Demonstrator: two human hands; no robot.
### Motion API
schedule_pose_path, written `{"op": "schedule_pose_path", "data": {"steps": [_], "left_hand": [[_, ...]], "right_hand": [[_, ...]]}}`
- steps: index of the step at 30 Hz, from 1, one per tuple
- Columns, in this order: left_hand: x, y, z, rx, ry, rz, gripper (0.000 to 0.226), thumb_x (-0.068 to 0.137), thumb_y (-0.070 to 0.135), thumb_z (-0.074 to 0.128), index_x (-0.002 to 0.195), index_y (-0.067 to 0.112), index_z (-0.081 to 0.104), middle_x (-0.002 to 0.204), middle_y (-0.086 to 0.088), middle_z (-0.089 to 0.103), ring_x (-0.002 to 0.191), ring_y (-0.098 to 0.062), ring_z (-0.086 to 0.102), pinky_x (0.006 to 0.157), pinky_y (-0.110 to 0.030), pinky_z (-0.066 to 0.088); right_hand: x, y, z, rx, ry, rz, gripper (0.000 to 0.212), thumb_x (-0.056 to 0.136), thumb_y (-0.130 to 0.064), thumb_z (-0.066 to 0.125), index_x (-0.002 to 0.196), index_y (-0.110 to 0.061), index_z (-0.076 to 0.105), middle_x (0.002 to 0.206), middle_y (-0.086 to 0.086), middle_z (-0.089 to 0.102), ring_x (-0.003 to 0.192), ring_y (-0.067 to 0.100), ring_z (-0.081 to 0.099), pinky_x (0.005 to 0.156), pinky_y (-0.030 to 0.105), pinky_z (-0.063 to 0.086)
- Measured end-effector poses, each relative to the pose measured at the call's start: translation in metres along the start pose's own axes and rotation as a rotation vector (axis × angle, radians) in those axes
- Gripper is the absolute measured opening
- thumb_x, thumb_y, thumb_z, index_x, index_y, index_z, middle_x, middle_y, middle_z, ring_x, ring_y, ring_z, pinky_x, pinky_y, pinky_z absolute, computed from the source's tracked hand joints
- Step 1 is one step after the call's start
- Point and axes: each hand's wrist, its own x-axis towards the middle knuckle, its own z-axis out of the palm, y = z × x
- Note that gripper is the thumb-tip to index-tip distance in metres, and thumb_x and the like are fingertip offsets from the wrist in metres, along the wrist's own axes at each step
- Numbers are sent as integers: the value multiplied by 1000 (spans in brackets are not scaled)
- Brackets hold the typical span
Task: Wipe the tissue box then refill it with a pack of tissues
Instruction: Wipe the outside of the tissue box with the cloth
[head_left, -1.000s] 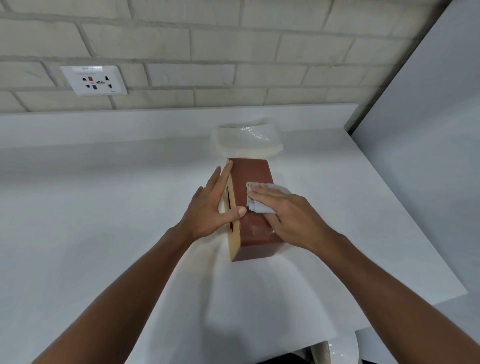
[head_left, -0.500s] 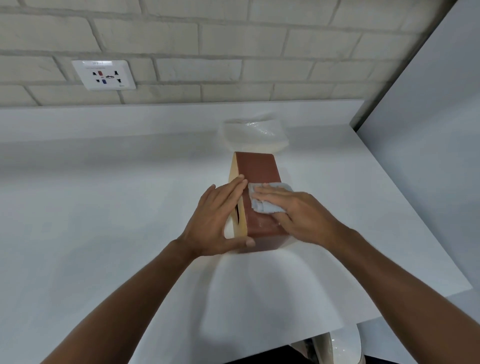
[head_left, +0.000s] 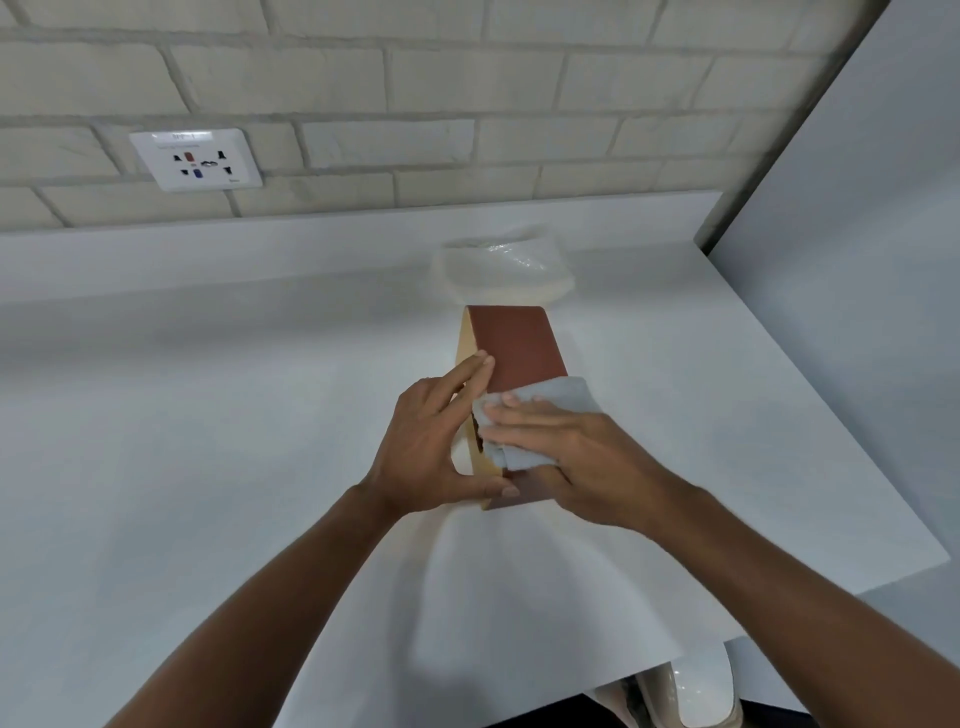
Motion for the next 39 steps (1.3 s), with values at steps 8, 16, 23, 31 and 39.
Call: {"op": "schedule_pose_path", "data": {"steps": [8, 16, 23, 31, 39], "left_hand": [[-2, 0, -1, 34, -13, -36, 120, 69, 83, 67, 162, 16, 33, 172, 6, 23, 122, -23, 57, 100, -46, 44], [-3, 6, 5, -54, 2, -89, 120, 71, 90, 58, 164, 22, 25, 173, 11, 16, 124, -19, 55, 101, -42, 42], [-3, 5, 9, 136, 23, -38, 115, 79, 94, 40, 160, 14, 31, 171, -2, 25, 139, -32, 49, 110, -55, 39], [7, -5, 3, 208, -3, 146, 114, 80, 90, 45, 155, 6, 39, 168, -13, 28, 157, -25, 27, 124, -61, 23], [20, -12, 6, 207, 53, 219, 113, 76, 92, 46, 143, 1, 45, 155, -21, 48, 154, -32, 32, 127, -59, 17]], "right_hand": [[-14, 0, 2, 13, 57, -14, 50, 90, -10, 46, 139, -17, 55, 148, -4, 47, 142, 1, 32, 117, 24, 28], [-26, 17, 3, -14, 143, 69, 52, 89, -10, 53, 140, -17, 54, 148, -3, 48, 142, 5, 35, 114, 34, 35], [-38, 24, -4, 27, 187, 85, 51, 91, -10, 53, 140, -22, 53, 148, -10, 47, 141, 1, 35, 110, 33, 41], [-42, 20, -1, 21, 136, -7, 51, 92, -10, 56, 141, -21, 52, 149, -8, 47, 141, 2, 36, 114, 31, 35], [-43, 15, 4, 3, 90, -84, 48, 94, -14, 56, 142, -17, 51, 150, -5, 45, 142, 7, 37, 117, 35, 32]]}}
